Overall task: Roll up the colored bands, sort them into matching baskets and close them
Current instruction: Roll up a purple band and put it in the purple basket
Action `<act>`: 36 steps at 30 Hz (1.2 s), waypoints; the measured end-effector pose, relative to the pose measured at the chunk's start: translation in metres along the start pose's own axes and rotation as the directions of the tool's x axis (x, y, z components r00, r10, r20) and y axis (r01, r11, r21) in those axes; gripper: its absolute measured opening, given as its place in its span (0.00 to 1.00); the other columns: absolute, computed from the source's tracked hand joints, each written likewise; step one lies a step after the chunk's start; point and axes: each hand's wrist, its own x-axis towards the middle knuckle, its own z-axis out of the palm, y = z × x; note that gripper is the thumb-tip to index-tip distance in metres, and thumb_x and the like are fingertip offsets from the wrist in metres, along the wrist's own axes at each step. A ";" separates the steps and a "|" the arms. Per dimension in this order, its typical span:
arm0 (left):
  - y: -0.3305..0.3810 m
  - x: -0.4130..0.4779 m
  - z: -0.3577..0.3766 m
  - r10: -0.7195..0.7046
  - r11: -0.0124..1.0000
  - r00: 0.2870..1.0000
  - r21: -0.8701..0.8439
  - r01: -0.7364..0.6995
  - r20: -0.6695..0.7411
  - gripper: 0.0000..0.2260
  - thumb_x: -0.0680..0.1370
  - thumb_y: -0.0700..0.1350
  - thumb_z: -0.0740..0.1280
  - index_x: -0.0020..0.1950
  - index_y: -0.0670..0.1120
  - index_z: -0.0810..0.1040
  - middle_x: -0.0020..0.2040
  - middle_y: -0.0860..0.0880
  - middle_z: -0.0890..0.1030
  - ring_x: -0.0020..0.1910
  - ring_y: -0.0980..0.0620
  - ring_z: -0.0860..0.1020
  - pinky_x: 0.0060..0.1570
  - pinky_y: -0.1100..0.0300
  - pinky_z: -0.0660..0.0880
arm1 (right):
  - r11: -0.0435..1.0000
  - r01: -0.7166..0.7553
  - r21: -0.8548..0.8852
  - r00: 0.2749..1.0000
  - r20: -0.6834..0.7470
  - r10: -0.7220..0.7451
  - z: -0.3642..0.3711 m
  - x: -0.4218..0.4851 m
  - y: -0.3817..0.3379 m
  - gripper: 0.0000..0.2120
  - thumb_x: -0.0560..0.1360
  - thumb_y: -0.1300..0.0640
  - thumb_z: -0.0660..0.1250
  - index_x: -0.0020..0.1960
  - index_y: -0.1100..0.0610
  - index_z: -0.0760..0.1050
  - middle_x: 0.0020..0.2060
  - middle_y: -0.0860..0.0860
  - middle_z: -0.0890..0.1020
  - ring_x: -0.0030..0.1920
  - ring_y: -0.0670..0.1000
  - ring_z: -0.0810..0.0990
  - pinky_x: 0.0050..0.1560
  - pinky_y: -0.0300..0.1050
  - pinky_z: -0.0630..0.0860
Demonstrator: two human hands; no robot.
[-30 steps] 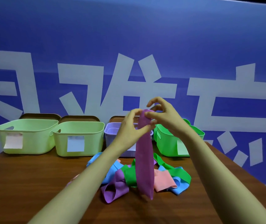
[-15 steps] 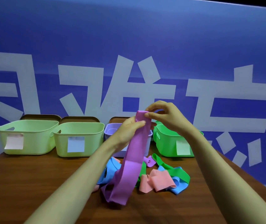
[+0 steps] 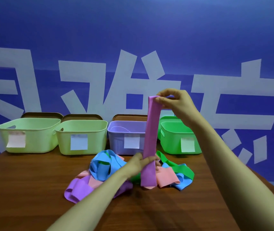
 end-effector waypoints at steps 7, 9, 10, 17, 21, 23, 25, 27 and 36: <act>-0.027 0.001 0.001 -0.066 0.913 0.997 0.406 0.049 0.027 0.17 0.75 0.48 0.70 0.63 0.49 0.76 0.55 0.53 0.80 0.53 0.56 0.78 0.52 0.68 0.73 | 0.998 -0.024 -0.054 0.998 0.063 0.028 0.001 -0.009 0.007 0.02 0.74 0.63 0.70 0.46 0.58 0.80 0.42 0.55 0.81 0.41 0.48 0.81 0.43 0.38 0.80; -0.011 -0.001 0.003 0.020 0.961 0.998 0.275 -0.002 -0.064 0.22 0.72 0.50 0.74 0.63 0.50 0.74 0.56 0.53 0.80 0.53 0.55 0.78 0.49 0.67 0.75 | 0.996 -0.007 -0.091 0.993 0.118 0.018 -0.001 -0.012 0.008 0.03 0.74 0.62 0.70 0.44 0.56 0.79 0.43 0.57 0.82 0.43 0.50 0.82 0.47 0.42 0.81; 0.001 -0.003 0.003 0.074 0.976 0.991 0.214 -0.049 -0.110 0.20 0.72 0.49 0.73 0.62 0.50 0.75 0.55 0.52 0.80 0.52 0.54 0.79 0.47 0.68 0.76 | 0.995 -0.007 -0.102 0.990 0.142 0.022 -0.002 -0.014 0.007 0.02 0.74 0.62 0.69 0.44 0.56 0.79 0.44 0.58 0.81 0.44 0.51 0.82 0.47 0.44 0.82; 0.062 -0.048 -0.001 0.098 0.990 0.994 0.104 -0.092 -0.056 0.08 0.80 0.44 0.63 0.54 0.42 0.79 0.45 0.46 0.85 0.41 0.49 0.84 0.44 0.57 0.81 | 0.999 -0.025 0.037 0.983 0.183 0.018 -0.009 -0.026 -0.004 0.03 0.76 0.64 0.67 0.45 0.58 0.77 0.39 0.52 0.79 0.39 0.45 0.79 0.38 0.39 0.80; 0.062 -0.088 0.014 0.017 0.985 0.997 -0.174 -0.004 0.075 0.13 0.81 0.41 0.60 0.61 0.35 0.74 0.48 0.41 0.84 0.40 0.45 0.83 0.42 0.53 0.82 | 0.990 -0.087 0.114 0.962 0.268 0.054 -0.002 -0.037 0.003 0.03 0.76 0.64 0.67 0.45 0.57 0.77 0.39 0.51 0.78 0.40 0.47 0.77 0.38 0.37 0.78; 0.050 -0.100 0.020 -0.018 0.972 0.994 -0.230 0.042 0.106 0.12 0.81 0.41 0.60 0.59 0.37 0.76 0.49 0.41 0.84 0.42 0.46 0.83 0.46 0.54 0.81 | 0.981 -0.138 0.136 0.945 0.316 0.089 0.008 -0.046 0.015 0.03 0.76 0.64 0.67 0.45 0.57 0.77 0.38 0.49 0.79 0.40 0.45 0.77 0.38 0.36 0.78; 0.033 -0.107 0.021 -0.084 0.967 0.992 -0.233 0.103 0.089 0.10 0.80 0.41 0.61 0.58 0.40 0.78 0.48 0.44 0.84 0.45 0.48 0.83 0.51 0.55 0.80 | 0.962 -0.204 0.181 0.931 0.341 0.134 0.021 -0.056 0.036 0.04 0.76 0.65 0.66 0.45 0.57 0.76 0.35 0.45 0.79 0.37 0.42 0.77 0.36 0.35 0.77; 0.012 -0.108 0.017 -0.147 0.980 0.987 -0.126 0.155 0.068 0.10 0.79 0.42 0.63 0.58 0.42 0.78 0.49 0.48 0.83 0.47 0.54 0.81 0.54 0.59 0.78 | 0.935 -0.292 0.204 0.900 0.388 0.196 0.034 -0.067 0.064 0.05 0.76 0.65 0.66 0.45 0.57 0.75 0.32 0.43 0.79 0.34 0.40 0.77 0.35 0.34 0.76; -0.042 -0.061 -0.021 -0.055 0.905 0.920 0.370 0.210 -0.389 0.24 0.74 0.44 0.71 0.67 0.41 0.67 0.57 0.49 0.72 0.51 0.53 0.73 0.56 0.58 0.72 | 0.943 -0.328 -0.057 0.851 0.415 0.321 0.084 -0.114 0.162 0.03 0.75 0.63 0.68 0.44 0.58 0.76 0.29 0.45 0.76 0.30 0.45 0.72 0.34 0.37 0.70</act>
